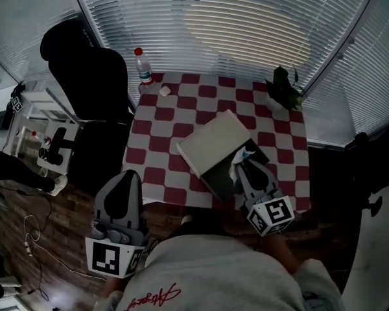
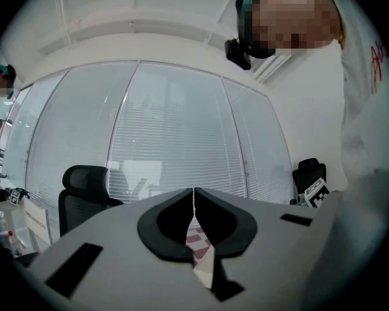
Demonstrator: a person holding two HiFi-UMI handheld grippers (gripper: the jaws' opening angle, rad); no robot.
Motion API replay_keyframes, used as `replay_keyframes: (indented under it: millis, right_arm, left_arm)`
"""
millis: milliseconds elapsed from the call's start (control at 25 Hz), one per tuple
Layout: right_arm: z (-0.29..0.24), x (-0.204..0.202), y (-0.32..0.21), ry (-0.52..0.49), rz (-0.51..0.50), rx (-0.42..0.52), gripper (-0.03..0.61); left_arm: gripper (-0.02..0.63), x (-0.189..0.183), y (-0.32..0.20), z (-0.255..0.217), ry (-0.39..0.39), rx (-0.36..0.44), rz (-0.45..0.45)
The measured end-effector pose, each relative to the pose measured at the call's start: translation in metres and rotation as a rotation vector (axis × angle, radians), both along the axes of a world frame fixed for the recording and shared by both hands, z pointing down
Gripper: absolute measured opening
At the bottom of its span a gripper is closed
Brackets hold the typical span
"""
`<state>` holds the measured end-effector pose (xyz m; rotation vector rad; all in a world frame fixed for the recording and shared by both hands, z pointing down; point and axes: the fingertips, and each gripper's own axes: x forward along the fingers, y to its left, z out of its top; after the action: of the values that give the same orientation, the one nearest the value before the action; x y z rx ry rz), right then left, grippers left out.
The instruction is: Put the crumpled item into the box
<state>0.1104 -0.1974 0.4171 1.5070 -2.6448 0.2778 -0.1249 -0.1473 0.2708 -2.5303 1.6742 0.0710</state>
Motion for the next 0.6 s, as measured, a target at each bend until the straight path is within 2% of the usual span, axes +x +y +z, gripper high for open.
replay_keyframes:
  millis: [600]
  right_arm:
    - [0.022,0.003,-0.003,0.03,0.017,-0.051,0.078]
  left_arm:
    - [0.02,0.001,-0.003,0.004,0.004,-0.018,0.01]
